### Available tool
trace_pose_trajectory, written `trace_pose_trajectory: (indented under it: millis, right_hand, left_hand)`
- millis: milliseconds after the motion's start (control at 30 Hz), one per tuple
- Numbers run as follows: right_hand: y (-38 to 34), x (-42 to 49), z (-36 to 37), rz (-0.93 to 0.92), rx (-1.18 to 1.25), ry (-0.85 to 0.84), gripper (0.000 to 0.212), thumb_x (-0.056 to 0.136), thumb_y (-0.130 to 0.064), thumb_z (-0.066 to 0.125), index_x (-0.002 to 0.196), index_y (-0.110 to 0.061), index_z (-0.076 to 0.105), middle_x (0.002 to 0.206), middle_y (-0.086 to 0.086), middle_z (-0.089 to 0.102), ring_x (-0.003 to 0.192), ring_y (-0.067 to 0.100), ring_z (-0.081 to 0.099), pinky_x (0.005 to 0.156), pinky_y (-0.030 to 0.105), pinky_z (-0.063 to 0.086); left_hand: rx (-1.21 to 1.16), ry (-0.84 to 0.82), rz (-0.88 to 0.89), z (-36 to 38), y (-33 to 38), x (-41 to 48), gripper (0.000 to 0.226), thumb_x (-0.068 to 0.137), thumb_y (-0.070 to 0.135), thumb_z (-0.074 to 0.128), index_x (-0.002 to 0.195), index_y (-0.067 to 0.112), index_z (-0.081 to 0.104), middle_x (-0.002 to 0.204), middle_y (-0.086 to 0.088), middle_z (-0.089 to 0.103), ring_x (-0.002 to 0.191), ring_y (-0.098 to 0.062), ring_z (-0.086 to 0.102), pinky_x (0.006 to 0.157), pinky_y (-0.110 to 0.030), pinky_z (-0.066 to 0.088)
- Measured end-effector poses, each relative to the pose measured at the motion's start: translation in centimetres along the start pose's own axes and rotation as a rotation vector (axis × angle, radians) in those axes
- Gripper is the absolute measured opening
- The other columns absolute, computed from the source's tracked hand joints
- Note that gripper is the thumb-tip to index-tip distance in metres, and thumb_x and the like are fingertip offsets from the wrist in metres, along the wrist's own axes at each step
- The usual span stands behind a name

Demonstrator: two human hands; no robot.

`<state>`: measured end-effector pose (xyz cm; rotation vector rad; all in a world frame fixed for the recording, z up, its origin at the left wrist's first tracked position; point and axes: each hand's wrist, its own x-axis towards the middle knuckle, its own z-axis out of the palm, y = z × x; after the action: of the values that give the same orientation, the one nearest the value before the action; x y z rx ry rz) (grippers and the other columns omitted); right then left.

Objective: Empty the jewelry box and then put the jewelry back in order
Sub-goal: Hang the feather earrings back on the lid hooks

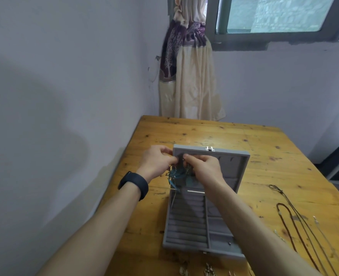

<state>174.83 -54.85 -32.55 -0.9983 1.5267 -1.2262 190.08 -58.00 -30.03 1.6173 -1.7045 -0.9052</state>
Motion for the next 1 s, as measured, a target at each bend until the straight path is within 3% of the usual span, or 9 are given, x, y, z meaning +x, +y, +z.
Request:
trace_pose_trajectory:
  millis: [133, 333, 533, 667, 833, 933, 1000]
  right_hand:
    - [-0.2, 0.0, 0.6, 0.008, -0.110, 0.091, 0.021, 0.081, -0.038, 0.073, 0.076, -0.018, 0.077, 0.077, -0.004, 0.074, 0.081, 0.014, 0.067, 0.064, 0.029, 0.050]
    - [-0.7, -0.7, 0.8, -0.018, -0.210, 0.184, 0.018, 0.081, -0.036, 0.068, 0.070, -0.023, 0.073, 0.076, -0.007, 0.070, 0.079, 0.010, 0.061, 0.071, 0.030, 0.048]
    - [0.3, -0.8, 1.1, 0.041, -0.098, 0.149, 0.017, 0.082, -0.035, 0.073, 0.075, -0.020, 0.074, 0.077, -0.003, 0.071, 0.079, 0.015, 0.064, 0.065, 0.028, 0.048]
    - [1.1, -0.9, 1.0, -0.033, -0.116, 0.102, 0.020, 0.087, -0.039, 0.072, 0.074, -0.024, 0.074, 0.078, -0.010, 0.073, 0.081, 0.008, 0.066, 0.067, 0.027, 0.050]
    - [2.3, -1.9, -0.1, -0.127, -0.107, 0.112, 0.022, 0.085, -0.046, 0.074, 0.089, -0.025, 0.075, 0.086, -0.013, 0.074, 0.086, 0.001, 0.067, 0.071, 0.016, 0.049]
    - [2.5, -2.6, -0.3, -0.221, -0.205, 0.106, 0.020, 0.084, -0.035, 0.077, 0.101, -0.029, 0.069, 0.095, -0.016, 0.070, 0.089, -0.004, 0.062, 0.067, 0.004, 0.042]
    - [2.8, -2.5, -0.1, -0.297, -0.319, 0.149, 0.027, 0.083, -0.027, 0.077, 0.109, -0.027, 0.069, 0.104, -0.008, 0.065, 0.094, 0.005, 0.062, 0.076, 0.009, 0.042]
  left_hand:
    - [0.016, 0.017, 0.019, -0.1, -0.1, -0.1, 0.023, 0.080, 0.032, 0.080, 0.100, 0.023, 0.072, 0.085, 0.005, 0.074, 0.075, -0.011, 0.070, 0.066, -0.024, 0.055]
    - [0.028, 0.036, 0.021, 0.2, -0.4, 0.1, 0.025, 0.079, 0.035, 0.079, 0.099, 0.024, 0.072, 0.088, 0.005, 0.074, 0.081, -0.014, 0.070, 0.079, -0.035, 0.059]
    - [0.036, 0.028, 0.032, 0.2, -0.6, 0.0, 0.024, 0.080, 0.035, 0.079, 0.100, 0.025, 0.071, 0.089, 0.006, 0.073, 0.080, -0.011, 0.069, 0.074, -0.030, 0.057]
    - [0.015, 0.015, 0.018, 0.2, -0.5, 0.0, 0.023, 0.079, 0.036, 0.079, 0.097, 0.026, 0.071, 0.084, 0.007, 0.074, 0.079, -0.011, 0.068, 0.070, -0.028, 0.054]
    - [-0.007, 0.008, 0.016, 0.2, -0.5, -0.2, 0.020, 0.079, 0.033, 0.078, 0.096, 0.027, 0.070, 0.084, 0.007, 0.075, 0.080, -0.010, 0.068, 0.065, -0.025, 0.049]
    - [-0.012, 0.006, 0.013, 0.3, -0.6, -0.2, 0.022, 0.080, 0.034, 0.078, 0.100, 0.027, 0.069, 0.087, 0.007, 0.074, 0.082, -0.011, 0.068, 0.067, -0.027, 0.050]
    - [-0.013, 0.011, 0.014, 0.4, -0.6, -0.2, 0.023, 0.081, 0.033, 0.078, 0.101, 0.027, 0.069, 0.088, 0.006, 0.074, 0.082, -0.011, 0.068, 0.070, -0.029, 0.052]
